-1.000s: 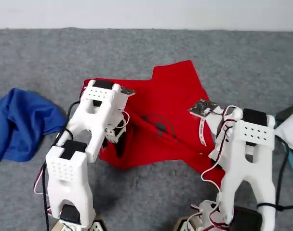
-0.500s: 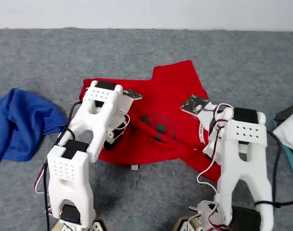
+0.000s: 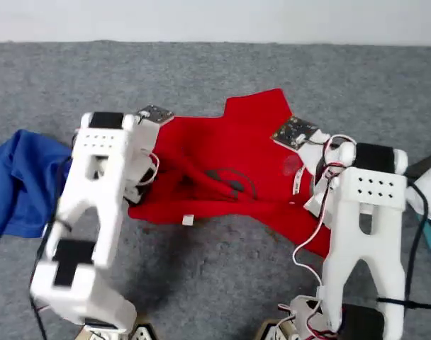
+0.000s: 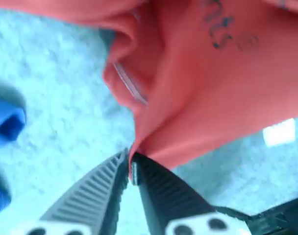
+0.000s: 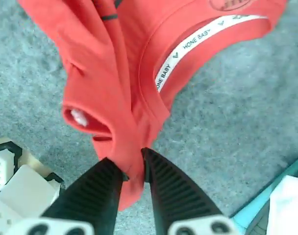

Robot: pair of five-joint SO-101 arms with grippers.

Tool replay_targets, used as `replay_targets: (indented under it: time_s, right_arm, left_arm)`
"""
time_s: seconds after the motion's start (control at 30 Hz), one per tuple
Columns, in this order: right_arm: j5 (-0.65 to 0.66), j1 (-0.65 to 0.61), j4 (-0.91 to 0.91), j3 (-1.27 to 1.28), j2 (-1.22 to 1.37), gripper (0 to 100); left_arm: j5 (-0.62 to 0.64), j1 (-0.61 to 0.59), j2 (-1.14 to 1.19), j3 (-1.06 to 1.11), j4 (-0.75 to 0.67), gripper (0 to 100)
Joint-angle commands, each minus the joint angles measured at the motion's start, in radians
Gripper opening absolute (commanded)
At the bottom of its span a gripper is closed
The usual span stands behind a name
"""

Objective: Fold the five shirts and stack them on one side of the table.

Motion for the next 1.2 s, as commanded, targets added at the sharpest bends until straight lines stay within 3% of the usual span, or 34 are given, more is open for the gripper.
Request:
replay_targets:
  time_s: [0.0,0.27,0.47,0.6,0.73,0.83,0.9,1.03,1.17]
  right_arm:
    - [-0.012,-0.001,0.01,-0.052,-0.018,0.8]
    - [-0.064,-0.005,-0.143,-0.038,-0.007,0.8]
    - [-0.11,-0.001,-0.291,-0.044,0.113,0.8]
    - [-0.149,-0.007,-0.288,-0.075,0.17,0.8]
    - [-0.181,-0.007,-0.251,-0.135,0.206,0.8]
    - [-0.18,-0.002,-0.251,-0.147,0.236,0.8]
    - [-0.181,-0.002,-0.249,-0.146,0.246,0.8]
    - [-0.183,-0.01,-0.216,-0.15,0.252,0.8]
    - [-0.183,-0.025,-0.203,-0.147,0.252,0.8]
  left_arm:
    - [-0.014,0.006,-0.27,0.127,0.034,1]
    - [-0.009,0.037,-0.361,0.071,0.006,1]
    - [0.091,0.031,-0.12,-0.157,-0.002,1]
    - [0.13,0.031,0.044,-0.298,0.038,1]
    - [0.02,0.057,0.011,-0.11,0.04,2]
    - [0.015,0.075,-0.063,0.073,0.038,6]
    - [0.072,0.069,-0.101,0.147,0.038,13]
    - [0.336,0.034,-0.129,0.197,0.038,29]
    - [0.529,0.029,-0.098,0.194,0.037,35]
